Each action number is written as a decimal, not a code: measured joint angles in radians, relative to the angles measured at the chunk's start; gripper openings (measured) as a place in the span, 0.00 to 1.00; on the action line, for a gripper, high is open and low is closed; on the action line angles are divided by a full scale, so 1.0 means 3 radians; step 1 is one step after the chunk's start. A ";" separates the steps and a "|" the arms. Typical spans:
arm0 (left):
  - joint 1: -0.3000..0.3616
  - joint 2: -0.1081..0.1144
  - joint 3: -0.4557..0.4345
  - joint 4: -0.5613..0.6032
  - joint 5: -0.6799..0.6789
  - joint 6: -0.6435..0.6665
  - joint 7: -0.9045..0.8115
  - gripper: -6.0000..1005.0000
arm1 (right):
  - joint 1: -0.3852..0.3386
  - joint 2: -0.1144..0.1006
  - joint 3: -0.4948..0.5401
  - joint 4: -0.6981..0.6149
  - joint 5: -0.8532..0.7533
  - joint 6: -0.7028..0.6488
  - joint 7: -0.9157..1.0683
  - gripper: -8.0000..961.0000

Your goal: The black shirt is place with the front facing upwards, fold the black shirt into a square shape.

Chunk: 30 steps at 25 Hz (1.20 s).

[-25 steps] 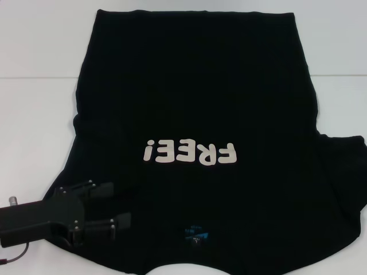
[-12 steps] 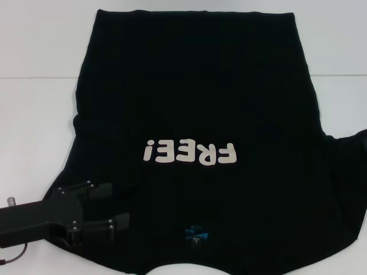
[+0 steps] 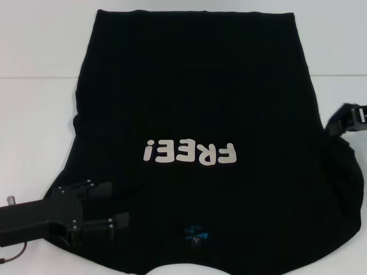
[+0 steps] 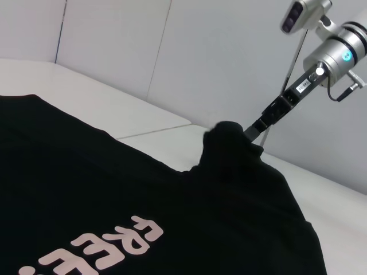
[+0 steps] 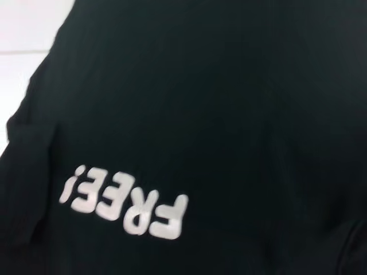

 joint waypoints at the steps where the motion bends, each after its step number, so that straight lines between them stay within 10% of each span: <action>1: 0.0000 0.0001 0.0001 0.0000 0.0001 0.0000 0.0000 0.87 | 0.0035 0.0013 -0.0054 0.0000 0.0000 -0.0004 0.0000 0.01; 16: 0.0016 0.0001 0.0000 0.0002 0.0013 -0.0011 -0.0002 0.87 | 0.0293 0.0196 -0.0590 0.0093 0.0158 -0.0026 0.0071 0.01; 30: -0.0041 0.0086 -0.0310 -0.0010 -0.0010 0.0054 -0.0971 0.87 | -0.0390 0.0051 -0.0259 0.0923 0.1890 -0.0172 -0.1644 0.56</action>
